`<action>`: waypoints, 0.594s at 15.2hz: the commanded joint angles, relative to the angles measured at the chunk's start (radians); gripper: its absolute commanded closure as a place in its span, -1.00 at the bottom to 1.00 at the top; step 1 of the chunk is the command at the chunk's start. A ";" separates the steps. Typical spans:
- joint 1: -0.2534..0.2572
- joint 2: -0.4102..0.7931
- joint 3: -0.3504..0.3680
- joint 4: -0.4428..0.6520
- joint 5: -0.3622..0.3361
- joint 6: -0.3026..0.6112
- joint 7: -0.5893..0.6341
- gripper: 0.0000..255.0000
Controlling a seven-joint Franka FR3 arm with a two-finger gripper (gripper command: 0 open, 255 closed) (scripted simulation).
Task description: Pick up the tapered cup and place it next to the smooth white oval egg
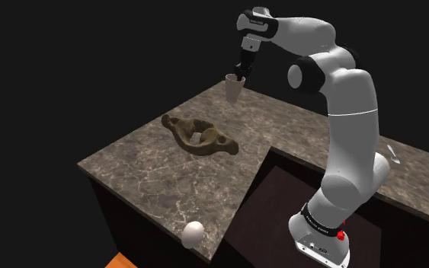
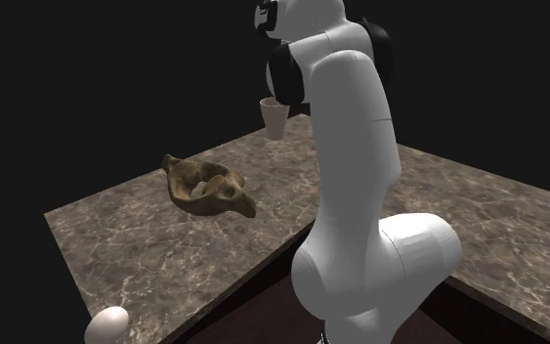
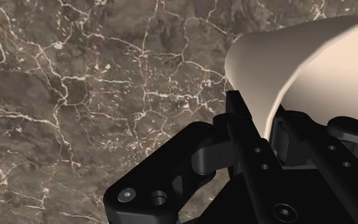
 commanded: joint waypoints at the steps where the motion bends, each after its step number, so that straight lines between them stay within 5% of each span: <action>1: -0.005 0.006 0.001 0.033 0.001 -0.026 0.005 1.00; 9: 0.179 -0.371 -0.007 -0.491 -0.109 0.151 0.102 1.00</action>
